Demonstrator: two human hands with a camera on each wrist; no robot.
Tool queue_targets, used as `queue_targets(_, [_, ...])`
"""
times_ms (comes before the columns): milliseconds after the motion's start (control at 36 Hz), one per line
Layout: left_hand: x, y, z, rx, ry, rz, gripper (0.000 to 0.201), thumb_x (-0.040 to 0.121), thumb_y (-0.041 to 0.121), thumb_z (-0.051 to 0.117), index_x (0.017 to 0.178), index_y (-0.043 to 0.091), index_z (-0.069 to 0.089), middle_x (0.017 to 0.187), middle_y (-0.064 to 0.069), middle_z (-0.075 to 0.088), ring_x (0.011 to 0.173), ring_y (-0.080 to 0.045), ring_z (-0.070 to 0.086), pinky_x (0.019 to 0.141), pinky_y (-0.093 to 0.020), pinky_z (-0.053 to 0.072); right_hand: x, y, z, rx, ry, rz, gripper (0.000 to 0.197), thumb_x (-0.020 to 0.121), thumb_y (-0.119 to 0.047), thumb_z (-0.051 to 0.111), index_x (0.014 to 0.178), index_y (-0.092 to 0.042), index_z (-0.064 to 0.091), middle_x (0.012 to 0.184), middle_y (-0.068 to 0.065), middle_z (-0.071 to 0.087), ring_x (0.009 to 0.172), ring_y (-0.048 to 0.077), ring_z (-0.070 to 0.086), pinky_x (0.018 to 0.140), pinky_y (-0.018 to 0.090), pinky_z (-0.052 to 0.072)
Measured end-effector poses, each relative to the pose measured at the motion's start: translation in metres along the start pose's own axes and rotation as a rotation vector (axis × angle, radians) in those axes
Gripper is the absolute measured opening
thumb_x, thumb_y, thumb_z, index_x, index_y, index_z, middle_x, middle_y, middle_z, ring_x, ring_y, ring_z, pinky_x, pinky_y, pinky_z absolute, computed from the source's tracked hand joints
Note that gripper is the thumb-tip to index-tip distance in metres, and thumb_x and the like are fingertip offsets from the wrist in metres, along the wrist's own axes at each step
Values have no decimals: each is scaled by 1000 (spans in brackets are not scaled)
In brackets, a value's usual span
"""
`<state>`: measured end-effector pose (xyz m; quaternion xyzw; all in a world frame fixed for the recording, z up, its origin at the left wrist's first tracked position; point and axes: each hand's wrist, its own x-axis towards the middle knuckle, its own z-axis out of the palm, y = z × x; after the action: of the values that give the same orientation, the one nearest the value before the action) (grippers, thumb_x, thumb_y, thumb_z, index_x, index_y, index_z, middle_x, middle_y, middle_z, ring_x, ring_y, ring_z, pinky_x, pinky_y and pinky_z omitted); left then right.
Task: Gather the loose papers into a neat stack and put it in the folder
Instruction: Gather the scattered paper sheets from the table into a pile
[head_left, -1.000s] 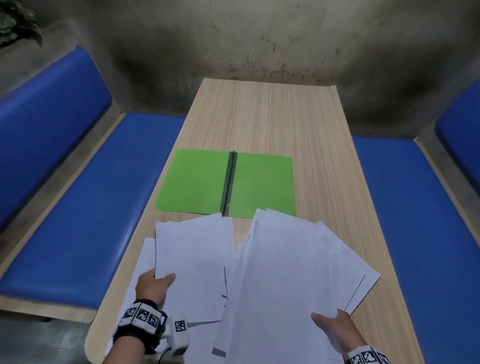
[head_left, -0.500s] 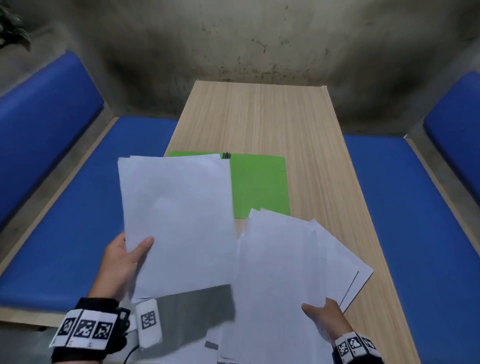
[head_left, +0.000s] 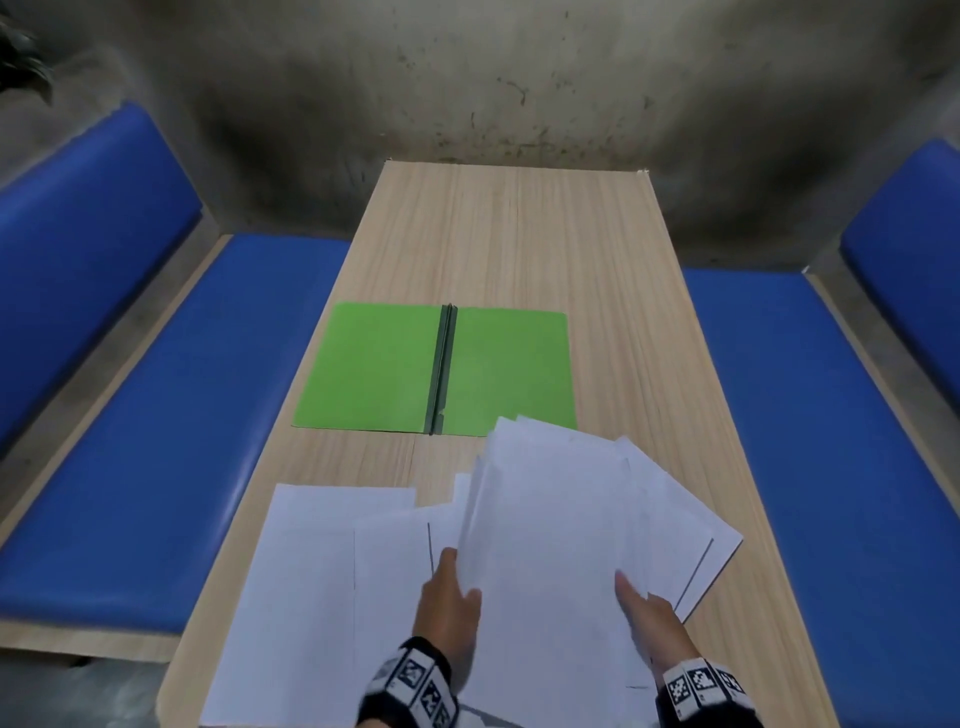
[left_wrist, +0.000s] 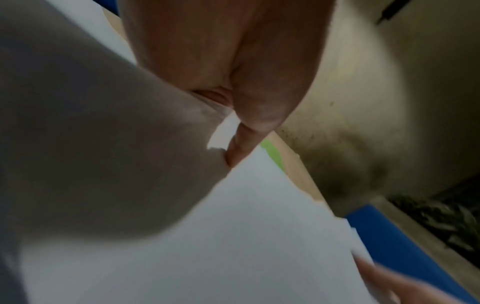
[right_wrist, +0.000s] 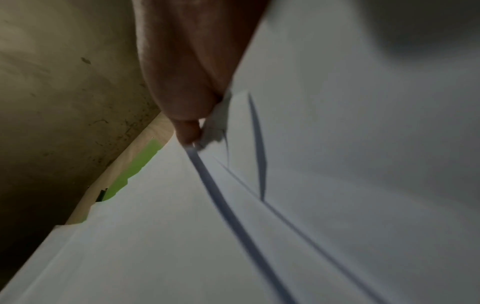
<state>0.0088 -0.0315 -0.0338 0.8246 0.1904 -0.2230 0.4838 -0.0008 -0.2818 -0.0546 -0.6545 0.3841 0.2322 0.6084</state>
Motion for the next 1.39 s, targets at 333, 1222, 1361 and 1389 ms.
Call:
queue_targets(333, [-2, -32, -5, 273, 353, -1, 27, 91, 24, 59, 118, 19, 57, 120, -2, 53, 106, -15, 53, 88, -31, 51, -11, -2, 2, -103, 10, -122, 23, 81, 5, 63, 103, 2, 66, 93, 18, 74, 85, 32, 70, 67, 32, 59])
queue_targets(1222, [22, -13, -29, -126, 156, -120, 14, 77, 15, 72, 90, 10, 70, 84, -2, 73, 72, -16, 68, 57, -20, 50, 19, 29, -40, -91, 166, -78, 31, 82, -7, 70, 111, 2, 66, 108, 19, 71, 101, 36, 66, 100, 50, 49])
queue_targets(1361, [29, -8, -39, -55, 209, -81, 6, 80, 15, 72, 79, 12, 68, 75, 1, 69, 72, -18, 68, 57, -19, 46, 22, 34, -40, -70, 191, -61, 34, 80, -9, 71, 112, 2, 65, 107, 19, 71, 99, 35, 67, 98, 51, 50])
queue_targets(1389, [29, -8, -44, -58, 221, -73, 7, 81, 15, 73, 78, 12, 67, 73, 3, 68, 69, -15, 66, 53, -18, 45, 23, 34, -41, -66, 194, -57, 34, 80, -9, 72, 111, 3, 65, 107, 19, 71, 99, 35, 67, 98, 51, 50])
